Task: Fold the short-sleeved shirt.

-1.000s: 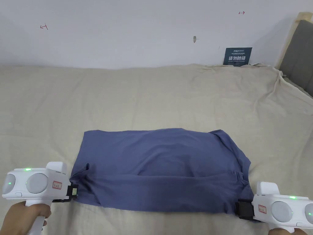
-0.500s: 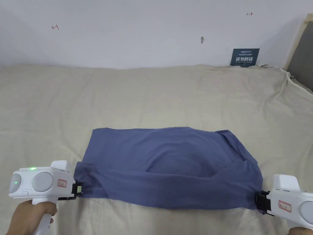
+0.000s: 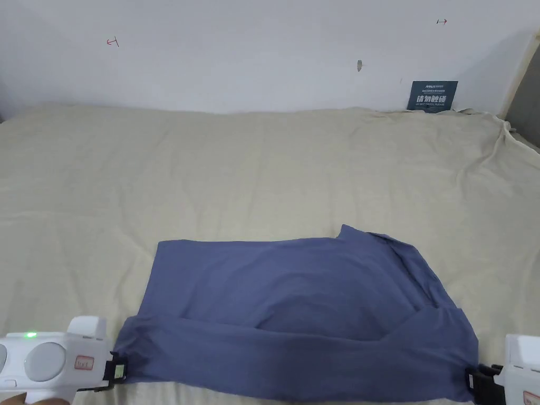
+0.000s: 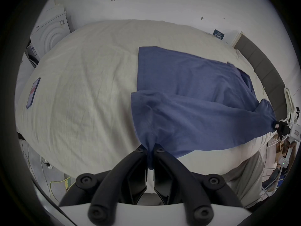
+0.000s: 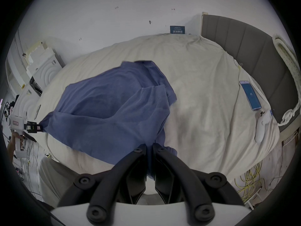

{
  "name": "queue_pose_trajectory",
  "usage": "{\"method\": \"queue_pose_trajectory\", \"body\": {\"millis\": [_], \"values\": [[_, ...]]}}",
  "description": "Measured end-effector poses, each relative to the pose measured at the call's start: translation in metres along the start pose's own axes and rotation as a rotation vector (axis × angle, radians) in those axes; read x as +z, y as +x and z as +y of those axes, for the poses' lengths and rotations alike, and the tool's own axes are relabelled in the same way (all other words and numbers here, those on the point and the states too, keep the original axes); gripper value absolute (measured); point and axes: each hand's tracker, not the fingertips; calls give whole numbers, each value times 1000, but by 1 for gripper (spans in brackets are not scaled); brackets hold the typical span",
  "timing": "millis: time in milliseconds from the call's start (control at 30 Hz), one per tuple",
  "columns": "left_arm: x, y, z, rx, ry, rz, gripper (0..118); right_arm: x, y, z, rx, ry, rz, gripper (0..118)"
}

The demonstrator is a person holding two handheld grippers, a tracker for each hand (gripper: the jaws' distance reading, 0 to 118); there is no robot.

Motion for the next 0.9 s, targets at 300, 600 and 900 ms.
{"method": "queue_pose_trajectory", "body": {"millis": [300,600,900], "values": [[-26,19,-27,-8,-71,70,4,-65,17,-36,-58,-102,-83,5],[-19,18,-26,-12,-56,98,55,-59,21,-29,-50,-72,-124,54],[43,36,10,-27,189,106,113,8,-1,26,-2,202,-92,84]]}}
